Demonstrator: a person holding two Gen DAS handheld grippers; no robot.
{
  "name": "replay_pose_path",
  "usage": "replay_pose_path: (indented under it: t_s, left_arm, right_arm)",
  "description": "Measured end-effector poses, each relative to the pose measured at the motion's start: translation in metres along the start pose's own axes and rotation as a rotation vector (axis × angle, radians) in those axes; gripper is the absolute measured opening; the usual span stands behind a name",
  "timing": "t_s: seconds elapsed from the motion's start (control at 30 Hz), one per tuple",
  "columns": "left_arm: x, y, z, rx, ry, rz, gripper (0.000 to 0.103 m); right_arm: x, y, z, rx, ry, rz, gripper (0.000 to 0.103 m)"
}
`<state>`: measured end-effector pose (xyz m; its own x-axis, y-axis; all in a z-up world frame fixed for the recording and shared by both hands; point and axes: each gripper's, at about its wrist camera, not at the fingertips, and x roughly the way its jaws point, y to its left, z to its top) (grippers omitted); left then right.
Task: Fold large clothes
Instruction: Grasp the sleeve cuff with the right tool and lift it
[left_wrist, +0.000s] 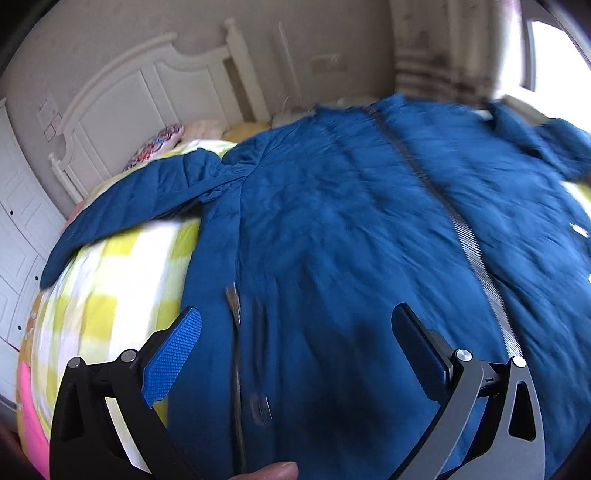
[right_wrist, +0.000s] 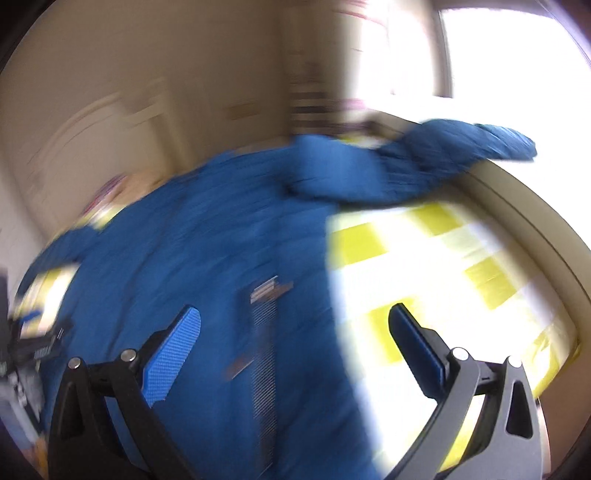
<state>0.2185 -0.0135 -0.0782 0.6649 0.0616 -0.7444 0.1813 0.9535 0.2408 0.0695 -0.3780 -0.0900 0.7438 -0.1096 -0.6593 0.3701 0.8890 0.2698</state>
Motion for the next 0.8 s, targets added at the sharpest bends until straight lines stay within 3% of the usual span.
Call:
replay_pose_path:
  t_s: [0.1, 0.17, 0.27, 0.4, 0.47, 0.5, 0.53, 0.57, 0.67, 0.8]
  left_arm:
    - [0.042, 0.015, 0.017, -0.068, 0.053, -0.002, 0.099]
    - [0.061, 0.028, 0.015, -0.161, 0.087, -0.084, 0.099]
    - [0.061, 0.041, 0.010, -0.238, 0.083, -0.151, 0.099]
    - [0.061, 0.037, 0.007, -0.231, 0.092, -0.137, 0.099]
    - [0.061, 0.037, 0.007, -0.227, 0.095, -0.132, 0.099]
    - [0.062, 0.037, 0.007, -0.229, 0.094, -0.135, 0.099]
    - [0.061, 0.037, 0.007, -0.231, 0.093, -0.139, 0.099]
    - [0.062, 0.038, 0.007, -0.233, 0.093, -0.141, 0.099]
    - [0.065, 0.039, 0.010, -0.233, 0.094, -0.140, 0.099]
    - [0.064, 0.039, 0.010, -0.232, 0.093, -0.138, 0.099]
  right_arm:
    - [0.034, -0.040, 0.035, 0.120, -0.017, -0.078, 0.101]
    - [0.063, -0.068, 0.063, 0.184, -0.028, -0.132, 0.101]
    - [0.100, -0.099, 0.098, 0.259, -0.043, -0.211, 0.101]
    - [0.142, -0.139, 0.129, 0.396, -0.052, -0.297, 0.099]
    - [0.155, -0.150, 0.136, 0.458, -0.041, -0.310, 0.085]
    - [0.160, -0.155, 0.140, 0.485, -0.032, -0.285, 0.060]
    - [0.161, -0.151, 0.143, 0.485, -0.030, -0.253, 0.024]
    - [0.157, -0.140, 0.148, 0.453, -0.064, -0.249, 0.013]
    - [0.130, -0.064, 0.160, 0.172, -0.223, -0.227, 0.010]
    - [0.114, 0.070, 0.142, -0.264, -0.284, -0.101, 0.010]
